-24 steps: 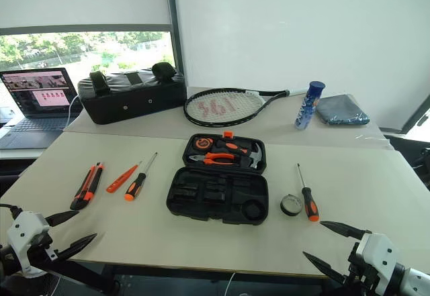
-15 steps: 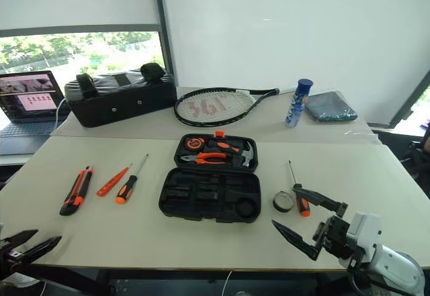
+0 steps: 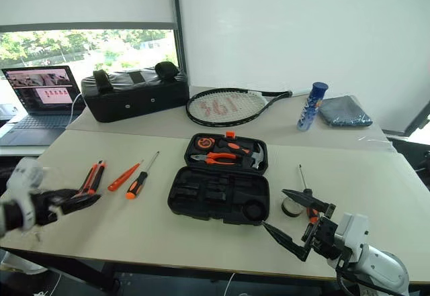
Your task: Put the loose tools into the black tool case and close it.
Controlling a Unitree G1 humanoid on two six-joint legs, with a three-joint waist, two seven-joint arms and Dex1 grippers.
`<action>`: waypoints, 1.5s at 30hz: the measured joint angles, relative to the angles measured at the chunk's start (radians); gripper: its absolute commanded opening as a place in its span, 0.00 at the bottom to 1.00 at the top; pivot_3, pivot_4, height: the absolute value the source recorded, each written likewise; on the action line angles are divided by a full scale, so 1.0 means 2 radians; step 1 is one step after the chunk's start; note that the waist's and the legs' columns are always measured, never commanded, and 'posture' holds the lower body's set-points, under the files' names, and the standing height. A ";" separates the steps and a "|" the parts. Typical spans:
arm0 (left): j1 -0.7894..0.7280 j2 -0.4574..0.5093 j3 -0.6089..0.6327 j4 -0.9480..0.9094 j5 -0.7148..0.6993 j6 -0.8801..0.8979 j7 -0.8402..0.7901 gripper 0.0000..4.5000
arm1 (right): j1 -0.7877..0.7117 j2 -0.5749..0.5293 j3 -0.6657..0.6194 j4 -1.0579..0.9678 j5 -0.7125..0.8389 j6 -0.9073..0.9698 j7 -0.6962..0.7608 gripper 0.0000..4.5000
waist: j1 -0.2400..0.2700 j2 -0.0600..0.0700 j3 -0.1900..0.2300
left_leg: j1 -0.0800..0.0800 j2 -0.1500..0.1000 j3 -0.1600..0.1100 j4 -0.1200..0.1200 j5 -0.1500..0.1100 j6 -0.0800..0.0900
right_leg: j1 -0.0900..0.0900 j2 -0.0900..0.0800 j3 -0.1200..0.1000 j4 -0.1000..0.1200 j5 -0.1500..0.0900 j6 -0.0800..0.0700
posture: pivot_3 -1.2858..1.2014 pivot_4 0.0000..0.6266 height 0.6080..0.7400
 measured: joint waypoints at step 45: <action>-0.419 -0.222 -0.419 0.481 0.397 -0.643 -0.414 0.19 | 0.087 0.004 -0.053 -0.016 0.000 0.006 -0.026 1.00 | 0.012 0.001 0.000 | -0.010 -0.002 -0.008 0.008 0.000 0.000 | -0.001 0.000 -0.006 0.000 0.000 0.001 | 0.52 0.24 1.00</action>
